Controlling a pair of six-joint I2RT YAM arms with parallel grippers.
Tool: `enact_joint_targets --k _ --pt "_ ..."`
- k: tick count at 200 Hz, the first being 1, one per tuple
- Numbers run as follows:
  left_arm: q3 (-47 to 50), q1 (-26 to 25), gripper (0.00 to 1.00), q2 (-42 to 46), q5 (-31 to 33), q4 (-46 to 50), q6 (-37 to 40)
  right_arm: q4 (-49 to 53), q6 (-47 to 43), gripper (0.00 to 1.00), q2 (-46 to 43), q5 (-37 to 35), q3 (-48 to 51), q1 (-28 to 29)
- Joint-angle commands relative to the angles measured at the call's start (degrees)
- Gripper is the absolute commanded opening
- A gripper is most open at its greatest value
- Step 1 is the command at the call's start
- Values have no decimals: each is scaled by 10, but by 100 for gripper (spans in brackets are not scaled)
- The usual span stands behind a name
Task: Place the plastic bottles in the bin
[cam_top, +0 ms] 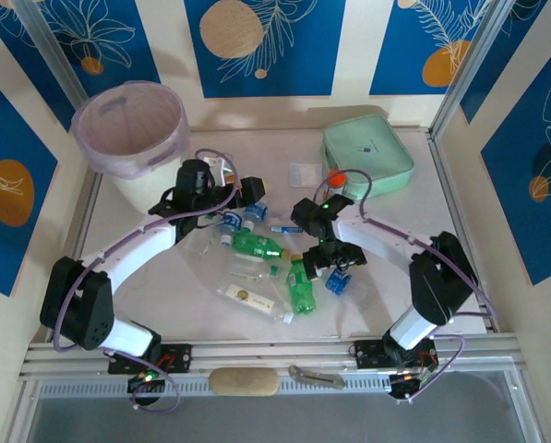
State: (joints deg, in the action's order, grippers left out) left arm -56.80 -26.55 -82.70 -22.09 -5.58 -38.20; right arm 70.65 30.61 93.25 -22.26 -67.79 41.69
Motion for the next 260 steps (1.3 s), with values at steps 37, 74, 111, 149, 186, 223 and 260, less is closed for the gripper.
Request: enact_joint_targets --k 37,74,111,149,186,223,260 --pt "4 -3 100 3 -15 -18 0 35 -11 100 63 -9 -10 18" --pt "6 -2 100 12 -12 -12 1 -7 -32 98 88 18 8 3" --pt "-19 -1 100 12 -15 6 14 -41 -40 93 91 33 23 -31" --pt "-21 -1 100 10 -15 -2 5 -69 -38 91 93 55 37 -51" --pt "-16 -2 100 10 -22 -4 -1 -83 -29 88 100 50 45 -75" --pt "-18 -2 100 12 -20 -8 -3 -83 -16 86 105 52 55 -85" --pt "-24 -1 100 1 -29 -19 -11 -85 -6 77 108 57 61 -95"
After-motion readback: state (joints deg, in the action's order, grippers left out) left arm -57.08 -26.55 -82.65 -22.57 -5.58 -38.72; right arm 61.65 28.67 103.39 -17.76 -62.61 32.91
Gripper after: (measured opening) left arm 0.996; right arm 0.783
